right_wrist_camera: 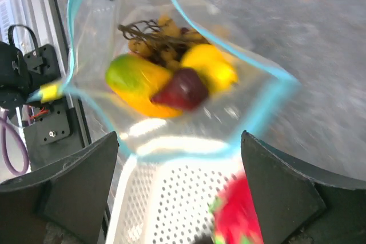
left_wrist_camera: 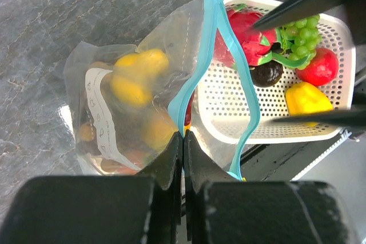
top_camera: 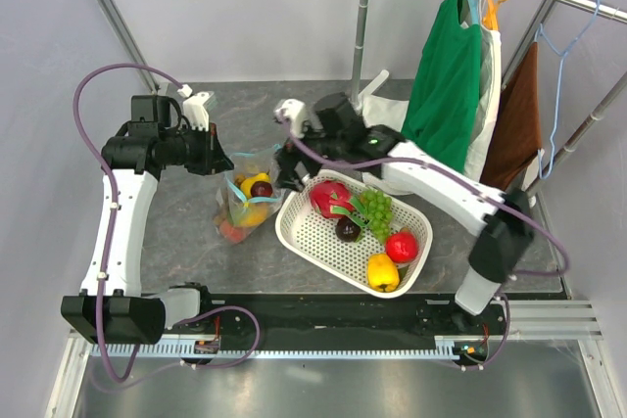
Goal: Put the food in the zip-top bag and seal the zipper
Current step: Place the fake fruit in the zipper food storage bag, then pick up the fake fruit from the bin.
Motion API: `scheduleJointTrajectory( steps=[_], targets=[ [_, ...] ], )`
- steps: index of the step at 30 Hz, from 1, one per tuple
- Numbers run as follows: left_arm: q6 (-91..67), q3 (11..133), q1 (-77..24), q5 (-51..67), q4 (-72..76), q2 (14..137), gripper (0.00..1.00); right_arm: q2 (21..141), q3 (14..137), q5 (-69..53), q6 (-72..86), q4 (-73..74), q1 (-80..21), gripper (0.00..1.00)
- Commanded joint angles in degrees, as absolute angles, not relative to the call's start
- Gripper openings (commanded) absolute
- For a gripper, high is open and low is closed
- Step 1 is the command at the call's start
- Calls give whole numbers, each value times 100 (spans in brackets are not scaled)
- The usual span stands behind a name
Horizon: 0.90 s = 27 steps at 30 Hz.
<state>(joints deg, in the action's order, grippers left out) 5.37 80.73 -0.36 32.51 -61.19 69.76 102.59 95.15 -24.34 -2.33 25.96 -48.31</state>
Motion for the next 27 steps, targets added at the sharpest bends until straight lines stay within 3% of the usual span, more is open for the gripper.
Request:
scheduleJointTrajectory(
  steps=[1, 7, 11, 27],
  targets=[
    [369, 8139, -18, 3560, -5977, 6961, 2, 8942, 8624, -2619, -814, 2916, -4281, 94],
    [387, 8139, -18, 3533, -5985, 6978, 2, 8026, 7288, -2663, -2640, 4103, -4315, 89],
    [369, 8130, -18, 3524, -5985, 7022, 2, 7726, 6401, -2461, -3558, 4411, -4368, 80],
    [413, 8183, -18, 3480, -6012, 6952, 2, 8243, 5633, -1574, -2805, 3965, -4931, 73]
  ],
)
